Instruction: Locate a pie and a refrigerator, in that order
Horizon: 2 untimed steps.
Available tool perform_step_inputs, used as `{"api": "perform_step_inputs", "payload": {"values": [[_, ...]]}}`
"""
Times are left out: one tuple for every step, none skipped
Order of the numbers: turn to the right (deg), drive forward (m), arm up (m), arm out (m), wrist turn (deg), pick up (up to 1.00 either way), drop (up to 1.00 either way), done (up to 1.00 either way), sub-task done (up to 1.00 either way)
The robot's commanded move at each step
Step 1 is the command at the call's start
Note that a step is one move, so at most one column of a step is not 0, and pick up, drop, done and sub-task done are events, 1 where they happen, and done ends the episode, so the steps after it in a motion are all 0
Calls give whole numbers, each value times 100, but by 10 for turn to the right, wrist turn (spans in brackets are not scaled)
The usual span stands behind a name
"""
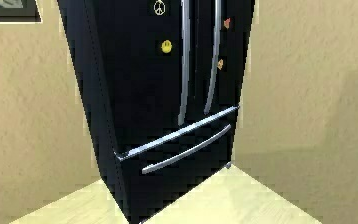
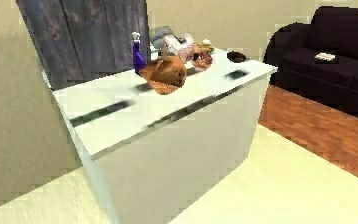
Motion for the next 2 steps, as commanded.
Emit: {"api": "perform_step_inputs", "payload": {"values": [[0, 35, 0, 0, 0, 0, 0, 0, 0], [0, 0, 0, 0, 0, 0, 0, 100, 0]]}}
